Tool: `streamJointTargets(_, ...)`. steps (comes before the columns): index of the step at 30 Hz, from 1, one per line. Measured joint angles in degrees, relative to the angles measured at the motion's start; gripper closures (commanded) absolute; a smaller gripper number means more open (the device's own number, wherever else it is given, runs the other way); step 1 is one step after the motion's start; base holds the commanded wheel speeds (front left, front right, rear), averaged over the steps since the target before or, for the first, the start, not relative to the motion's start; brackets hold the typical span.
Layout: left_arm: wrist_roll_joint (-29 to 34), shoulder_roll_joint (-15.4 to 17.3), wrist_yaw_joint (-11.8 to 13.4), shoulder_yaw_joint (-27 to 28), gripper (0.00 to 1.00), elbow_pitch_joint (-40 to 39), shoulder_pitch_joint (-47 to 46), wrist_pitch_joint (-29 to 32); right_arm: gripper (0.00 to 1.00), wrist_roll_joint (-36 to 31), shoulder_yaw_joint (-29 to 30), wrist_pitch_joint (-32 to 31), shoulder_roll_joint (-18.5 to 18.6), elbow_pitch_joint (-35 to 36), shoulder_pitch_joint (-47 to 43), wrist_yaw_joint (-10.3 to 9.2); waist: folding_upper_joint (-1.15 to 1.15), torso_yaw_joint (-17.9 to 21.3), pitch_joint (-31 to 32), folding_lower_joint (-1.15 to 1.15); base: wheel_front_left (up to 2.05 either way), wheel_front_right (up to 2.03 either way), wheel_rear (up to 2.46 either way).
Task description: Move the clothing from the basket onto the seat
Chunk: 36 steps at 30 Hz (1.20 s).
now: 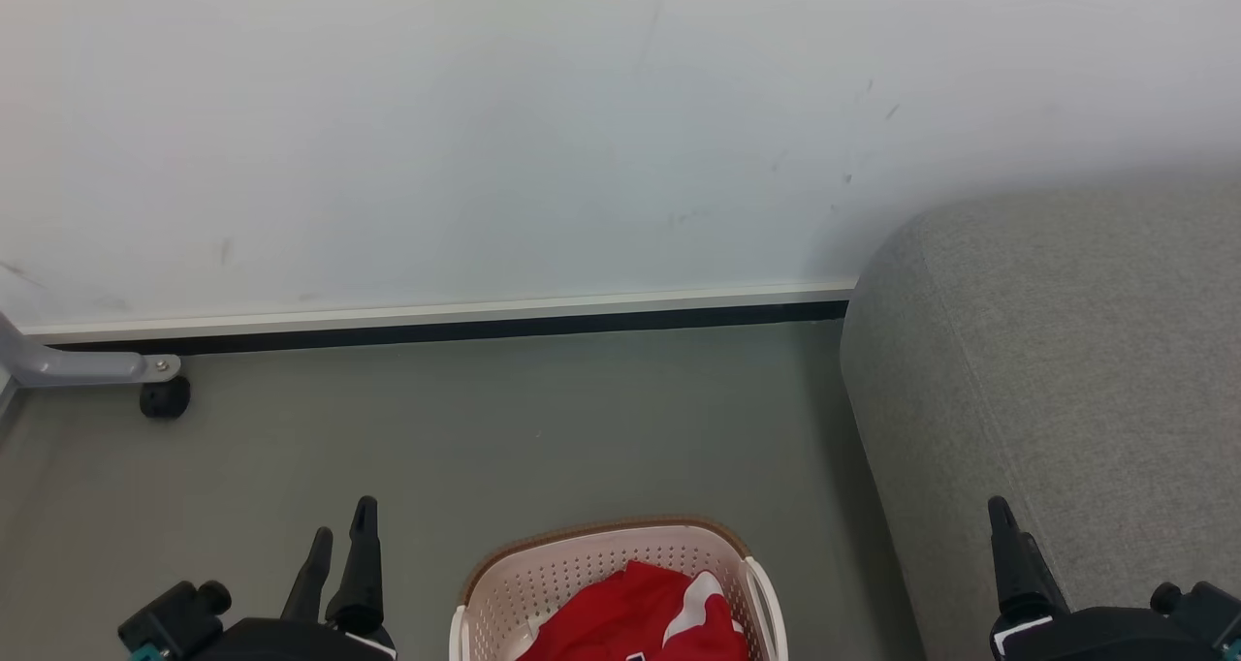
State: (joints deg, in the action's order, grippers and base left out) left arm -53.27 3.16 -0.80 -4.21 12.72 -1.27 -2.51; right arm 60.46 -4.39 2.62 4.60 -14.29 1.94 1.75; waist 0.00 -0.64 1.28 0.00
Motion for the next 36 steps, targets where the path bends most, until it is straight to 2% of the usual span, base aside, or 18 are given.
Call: streamJointTargets(36, 29.4, 0.2, 4.4, -2.4, 0.0, -0.3, 3.1, -6.7, 0.0, -24.6, -7.7, 6.5, 2.2, 2.0, -2.6, -3.85, 0.0, -0.6, 1.8, 0.0, 0.0, 0.0, 0.0)
